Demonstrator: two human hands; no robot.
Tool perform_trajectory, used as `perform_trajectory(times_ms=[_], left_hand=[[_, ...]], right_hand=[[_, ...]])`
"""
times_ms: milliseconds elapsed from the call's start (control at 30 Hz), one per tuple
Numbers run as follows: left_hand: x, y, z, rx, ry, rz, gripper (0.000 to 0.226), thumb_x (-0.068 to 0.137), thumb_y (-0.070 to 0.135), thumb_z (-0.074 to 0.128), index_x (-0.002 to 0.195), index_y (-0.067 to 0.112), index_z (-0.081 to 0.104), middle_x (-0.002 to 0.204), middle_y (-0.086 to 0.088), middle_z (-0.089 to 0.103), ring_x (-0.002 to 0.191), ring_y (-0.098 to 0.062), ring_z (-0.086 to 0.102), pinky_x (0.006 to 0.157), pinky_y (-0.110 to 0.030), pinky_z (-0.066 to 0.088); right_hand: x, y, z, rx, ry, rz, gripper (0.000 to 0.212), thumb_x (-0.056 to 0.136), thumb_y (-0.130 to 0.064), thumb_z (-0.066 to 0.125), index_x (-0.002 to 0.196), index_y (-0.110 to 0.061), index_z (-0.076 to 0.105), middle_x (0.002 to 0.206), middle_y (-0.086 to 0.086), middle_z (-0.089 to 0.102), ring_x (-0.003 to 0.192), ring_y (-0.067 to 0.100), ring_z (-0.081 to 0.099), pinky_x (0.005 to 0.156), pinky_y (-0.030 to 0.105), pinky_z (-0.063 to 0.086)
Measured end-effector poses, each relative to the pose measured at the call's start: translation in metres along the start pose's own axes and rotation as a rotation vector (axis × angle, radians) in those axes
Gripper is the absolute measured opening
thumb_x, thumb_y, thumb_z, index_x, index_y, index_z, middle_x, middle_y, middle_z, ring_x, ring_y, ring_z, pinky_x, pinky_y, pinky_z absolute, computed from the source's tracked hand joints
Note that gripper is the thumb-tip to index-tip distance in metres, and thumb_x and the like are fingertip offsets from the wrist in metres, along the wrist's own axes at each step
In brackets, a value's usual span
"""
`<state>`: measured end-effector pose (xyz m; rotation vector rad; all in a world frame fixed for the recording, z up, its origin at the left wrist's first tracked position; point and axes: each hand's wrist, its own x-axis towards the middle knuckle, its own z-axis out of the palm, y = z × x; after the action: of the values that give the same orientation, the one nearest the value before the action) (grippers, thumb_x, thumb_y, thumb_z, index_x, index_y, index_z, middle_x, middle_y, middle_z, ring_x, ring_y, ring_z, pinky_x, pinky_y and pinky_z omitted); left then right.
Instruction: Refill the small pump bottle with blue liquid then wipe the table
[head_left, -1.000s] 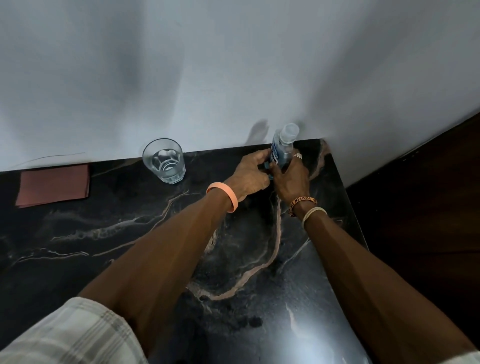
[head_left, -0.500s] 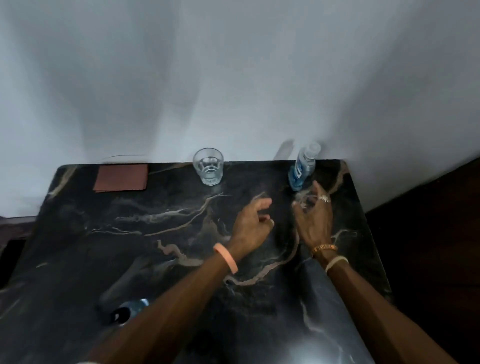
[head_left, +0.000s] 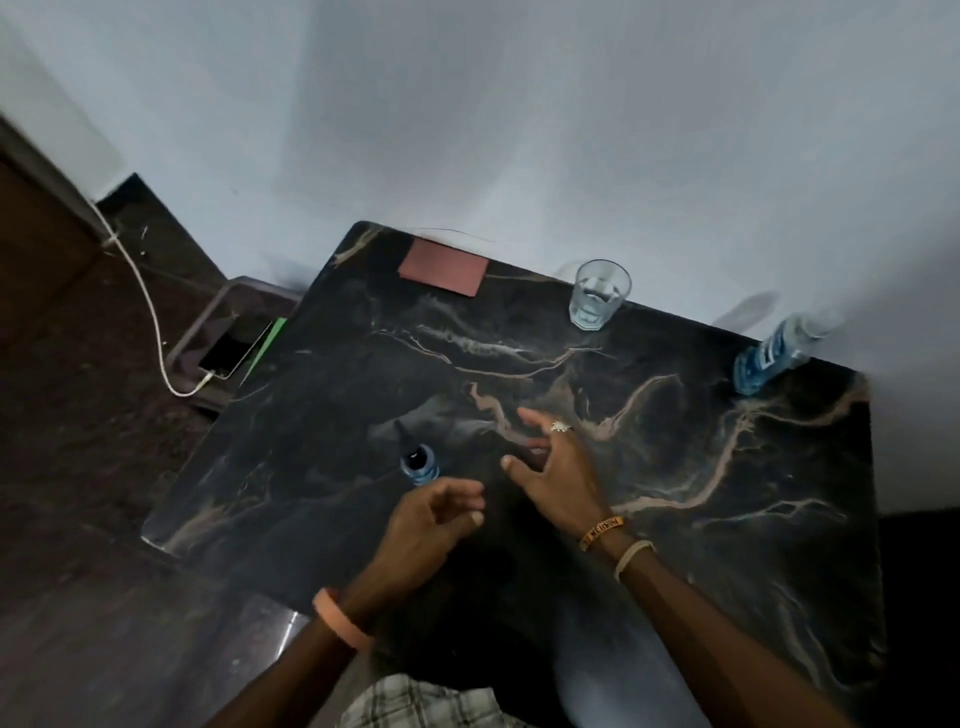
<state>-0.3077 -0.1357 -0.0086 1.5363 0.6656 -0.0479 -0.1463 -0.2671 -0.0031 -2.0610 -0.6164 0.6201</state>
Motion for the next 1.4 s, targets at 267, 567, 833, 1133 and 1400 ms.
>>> perform_trajectory(times_ms=[267,567,833,1133,1400], left_hand=[[-0.011,-0.022,-0.079,0.299,0.235,-0.103,0.047,0.076,0.021,0.083,0.109,0.041,0.057,0.104,0.015,0.066,0.095,-0.001,0.064,0.079,-0.019,0.049],[0.016,-0.011,-0.058,0.341,0.288,0.171,0.043,0.076,0.020,0.082,0.115,0.024,0.063,0.110,0.006,0.069,0.100,-0.010,0.066,0.090,-0.041,0.056],[0.021,-0.017,-0.051,0.419,0.414,0.250,0.030,0.079,0.019,0.079,0.106,0.017,0.067,0.099,0.003,0.065,0.090,-0.016,0.061,0.084,-0.043,0.052],[0.022,-0.025,-0.049,0.403,0.380,0.308,0.038,0.077,0.025,0.081,0.110,0.026,0.062,0.099,0.022,0.055,0.094,0.006,0.054,0.087,-0.018,0.046],[0.029,-0.040,-0.047,0.383,0.326,0.245,0.056,0.076,0.032,0.081,0.124,0.022,0.055,0.117,0.011,0.052,0.107,-0.008,0.052,0.092,-0.025,0.048]], right_hand=[[0.005,-0.033,0.054,-0.053,-0.241,-0.016,0.084,0.071,-0.041,0.083,0.143,-0.037,0.040,0.141,-0.008,0.048,0.110,-0.001,0.054,0.085,0.017,0.050],[0.013,-0.044,0.087,-0.061,-0.265,-0.038,0.038,0.084,-0.033,0.075,0.118,-0.034,0.060,0.114,-0.011,0.069,0.107,0.008,0.064,0.093,0.036,0.054],[0.011,-0.044,0.087,-0.145,-0.215,-0.050,0.047,0.080,-0.033,0.077,0.123,-0.033,0.057,0.093,-0.038,0.054,0.089,-0.023,0.050,0.077,0.003,0.039],[0.012,-0.048,0.092,-0.216,-0.226,-0.048,0.036,0.077,-0.026,0.075,0.110,-0.023,0.061,0.107,-0.007,0.063,0.096,0.007,0.057,0.082,0.024,0.046],[0.015,-0.043,0.091,-0.182,-0.183,0.033,0.043,0.073,-0.031,0.082,0.109,-0.024,0.060,0.109,-0.005,0.067,0.099,0.012,0.064,0.085,0.031,0.053]])
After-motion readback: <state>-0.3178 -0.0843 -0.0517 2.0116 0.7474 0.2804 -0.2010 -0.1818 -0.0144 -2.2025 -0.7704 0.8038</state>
